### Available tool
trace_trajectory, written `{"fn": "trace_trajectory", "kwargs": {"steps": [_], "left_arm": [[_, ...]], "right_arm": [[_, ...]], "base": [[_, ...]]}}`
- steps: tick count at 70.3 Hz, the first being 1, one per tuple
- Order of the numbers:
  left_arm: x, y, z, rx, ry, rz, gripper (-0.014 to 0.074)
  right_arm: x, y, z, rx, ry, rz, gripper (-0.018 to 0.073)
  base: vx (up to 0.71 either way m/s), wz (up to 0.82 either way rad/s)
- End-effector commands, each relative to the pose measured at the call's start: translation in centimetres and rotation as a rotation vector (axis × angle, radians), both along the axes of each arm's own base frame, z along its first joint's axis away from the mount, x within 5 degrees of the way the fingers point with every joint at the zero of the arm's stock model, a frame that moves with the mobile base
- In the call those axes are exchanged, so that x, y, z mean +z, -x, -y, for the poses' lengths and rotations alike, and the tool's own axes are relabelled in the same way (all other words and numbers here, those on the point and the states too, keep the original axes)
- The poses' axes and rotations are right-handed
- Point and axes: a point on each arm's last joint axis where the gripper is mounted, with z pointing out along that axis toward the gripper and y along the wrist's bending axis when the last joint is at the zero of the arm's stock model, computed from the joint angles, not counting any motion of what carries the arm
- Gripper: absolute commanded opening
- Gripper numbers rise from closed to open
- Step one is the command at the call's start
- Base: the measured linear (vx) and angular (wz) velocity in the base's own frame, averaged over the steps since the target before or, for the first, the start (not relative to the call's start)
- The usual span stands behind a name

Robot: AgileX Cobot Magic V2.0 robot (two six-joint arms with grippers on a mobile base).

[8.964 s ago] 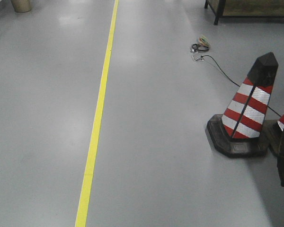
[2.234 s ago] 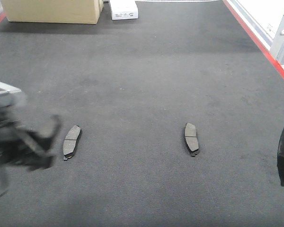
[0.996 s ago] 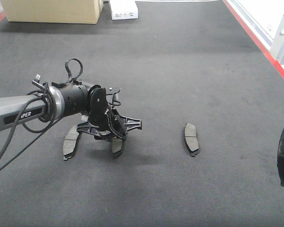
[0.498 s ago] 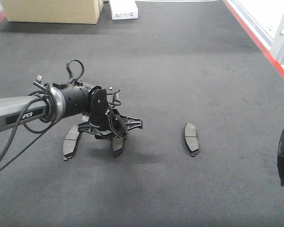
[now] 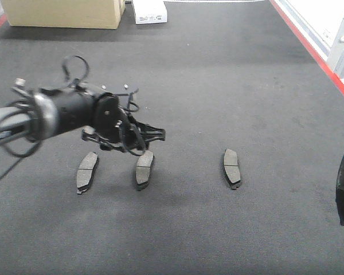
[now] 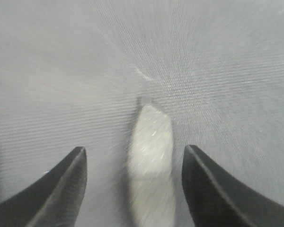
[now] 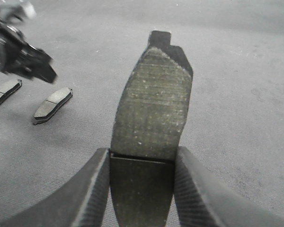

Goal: Move and align brake pads A on conveyor
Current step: 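Extend the left gripper and lower its brake pad beside the nearer pad, then open the left gripper and withdraw it from the placed pad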

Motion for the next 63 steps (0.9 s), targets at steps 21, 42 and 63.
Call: {"fn": "trace_trajectory", "kwargs": {"steps": [21, 42, 63], "left_arm": [[7.0, 7.4, -4.0, -0.039, 0.111, 0.264, 0.0239], [7.3, 14.3, -7.4, -0.063, 0.206, 0.411, 0.0099], [7.1, 21.7, -11.4, -0.116, 0.22, 0.573, -0.0007]], "right_arm": [[1.8, -0.3, -0.1, 0.005, -0.014, 0.12, 0.0038], [1.8, -0.3, -0.1, 0.005, -0.014, 0.12, 0.0038], [1.8, -0.3, -0.1, 0.005, -0.014, 0.12, 0.0038]], "base": [[0.0, 0.0], [0.0, 0.0], [0.0, 0.0]]}}
